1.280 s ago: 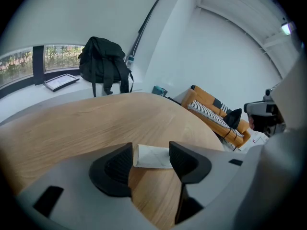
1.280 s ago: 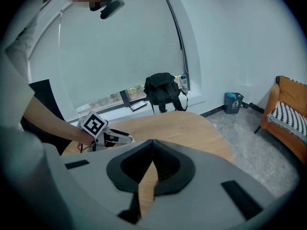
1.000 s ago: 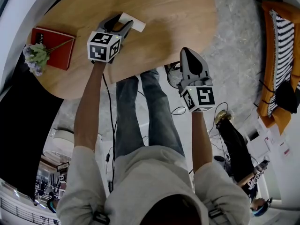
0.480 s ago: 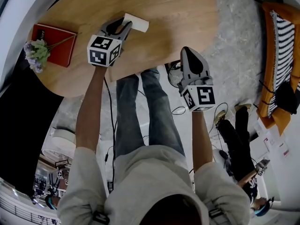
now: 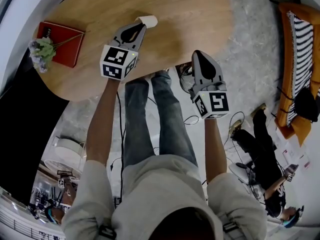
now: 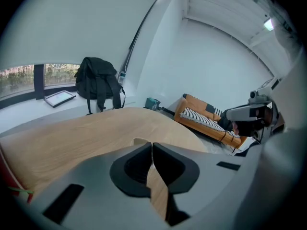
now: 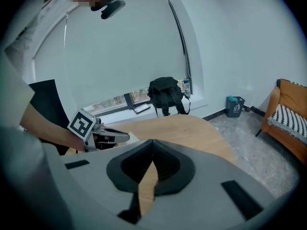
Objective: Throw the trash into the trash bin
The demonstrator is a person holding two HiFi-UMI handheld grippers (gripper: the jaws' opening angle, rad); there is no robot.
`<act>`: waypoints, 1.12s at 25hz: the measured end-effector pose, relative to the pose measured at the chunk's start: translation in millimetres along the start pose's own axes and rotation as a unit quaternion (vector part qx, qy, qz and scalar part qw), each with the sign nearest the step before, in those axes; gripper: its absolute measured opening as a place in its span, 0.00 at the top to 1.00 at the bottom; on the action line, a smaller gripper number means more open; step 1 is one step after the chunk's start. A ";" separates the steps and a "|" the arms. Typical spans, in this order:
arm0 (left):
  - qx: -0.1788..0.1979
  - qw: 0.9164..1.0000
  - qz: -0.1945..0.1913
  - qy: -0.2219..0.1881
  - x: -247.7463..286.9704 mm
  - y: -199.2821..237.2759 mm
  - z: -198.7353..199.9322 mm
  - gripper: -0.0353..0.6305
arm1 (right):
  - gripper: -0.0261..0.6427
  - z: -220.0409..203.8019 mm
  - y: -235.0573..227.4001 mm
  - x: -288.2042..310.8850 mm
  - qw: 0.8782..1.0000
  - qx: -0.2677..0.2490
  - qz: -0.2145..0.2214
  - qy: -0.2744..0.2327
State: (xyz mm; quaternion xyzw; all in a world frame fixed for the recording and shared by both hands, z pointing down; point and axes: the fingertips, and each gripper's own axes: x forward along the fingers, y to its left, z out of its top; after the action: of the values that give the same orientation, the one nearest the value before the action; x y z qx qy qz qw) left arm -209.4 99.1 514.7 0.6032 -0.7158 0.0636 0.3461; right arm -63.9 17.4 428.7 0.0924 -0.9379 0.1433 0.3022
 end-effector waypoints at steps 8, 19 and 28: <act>0.032 0.999 -0.003 -0.025 -10.3 -28.2 16.2 0.91 | 0.92 -15.3 4.1 -25.2 1.000 0.000 -0.003 -0.009; 0.079 0.994 -0.066 -0.020 12.6 -107.2 26.7 0.91 | 0.92 -25.7 -30.2 -75.8 0.997 0.035 -0.062 -0.042; 0.145 0.971 -0.188 0.019 51.9 -225.5 22.2 0.91 | 0.92 -54.8 -86.3 -150.2 0.978 0.102 -0.169 -0.067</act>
State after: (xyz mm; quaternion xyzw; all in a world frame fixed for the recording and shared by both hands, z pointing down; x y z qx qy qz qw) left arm -15.7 -14.4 454.1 0.7693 -0.5660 0.1124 0.2740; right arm 108.3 -33.0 400.6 0.2897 -0.9071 0.1783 0.2480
